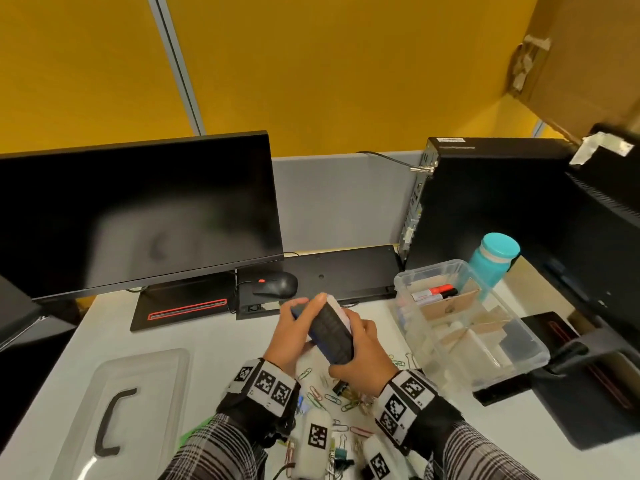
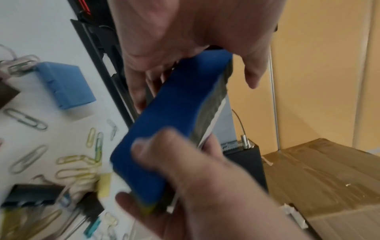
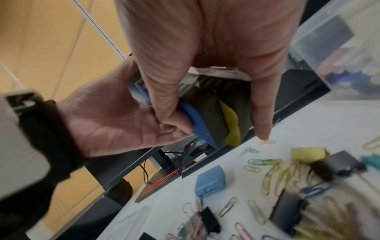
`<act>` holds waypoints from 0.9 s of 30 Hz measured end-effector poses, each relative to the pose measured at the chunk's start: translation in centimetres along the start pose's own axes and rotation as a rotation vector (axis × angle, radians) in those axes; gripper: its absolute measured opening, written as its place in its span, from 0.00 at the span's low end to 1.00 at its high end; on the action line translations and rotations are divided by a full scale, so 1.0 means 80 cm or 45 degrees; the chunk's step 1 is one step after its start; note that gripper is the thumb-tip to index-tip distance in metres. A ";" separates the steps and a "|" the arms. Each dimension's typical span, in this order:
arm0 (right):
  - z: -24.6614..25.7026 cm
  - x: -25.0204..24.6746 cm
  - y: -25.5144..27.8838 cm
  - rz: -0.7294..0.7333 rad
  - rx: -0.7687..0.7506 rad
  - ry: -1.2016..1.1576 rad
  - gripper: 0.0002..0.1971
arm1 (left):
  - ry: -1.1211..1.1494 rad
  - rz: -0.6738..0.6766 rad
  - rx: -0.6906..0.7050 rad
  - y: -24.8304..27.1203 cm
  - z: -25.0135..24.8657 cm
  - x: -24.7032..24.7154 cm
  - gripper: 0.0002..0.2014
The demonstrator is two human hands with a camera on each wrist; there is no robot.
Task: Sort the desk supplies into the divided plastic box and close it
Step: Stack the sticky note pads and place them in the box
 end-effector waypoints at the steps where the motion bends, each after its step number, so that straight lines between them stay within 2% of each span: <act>1: -0.002 -0.005 0.003 -0.012 -0.003 0.079 0.45 | -0.068 0.005 -0.007 -0.003 -0.004 -0.003 0.28; 5: 0.005 -0.018 0.014 -0.099 -0.106 0.312 0.42 | -0.342 0.001 0.014 -0.010 -0.010 0.005 0.32; 7: 0.010 -0.025 0.015 -0.117 -0.147 0.341 0.44 | -0.375 -0.083 0.100 -0.010 -0.016 0.009 0.27; 10: 0.011 -0.038 0.016 -0.079 -0.160 0.420 0.46 | -0.399 -0.104 0.153 -0.007 -0.018 0.022 0.22; 15: 0.007 -0.075 0.017 -0.090 -0.203 0.570 0.42 | -0.464 -0.139 0.211 -0.011 -0.024 0.048 0.24; 18: 0.002 -0.116 0.013 -0.144 -0.152 0.687 0.39 | -0.457 -0.184 0.255 -0.012 -0.035 0.068 0.28; 22: -0.002 -0.166 0.003 -0.149 -0.136 0.734 0.34 | -0.409 -0.169 0.192 -0.022 -0.036 0.106 0.41; 25: -0.009 -0.201 -0.008 -0.129 -0.106 0.729 0.32 | -0.338 -0.132 0.130 -0.023 -0.035 0.143 0.35; 27: -0.015 -0.225 -0.012 -0.147 -0.093 0.753 0.30 | -0.325 -0.040 0.095 -0.023 -0.030 0.170 0.32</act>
Point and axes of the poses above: each hand's wrist, its own y-axis away from the middle knuckle, its own x-axis out of the palm, z = x × y, the point moved 7 cm from there along -y, towards the middle knuckle, and after that the axes turned 5 degrees about -y, right-handed, at the moved point
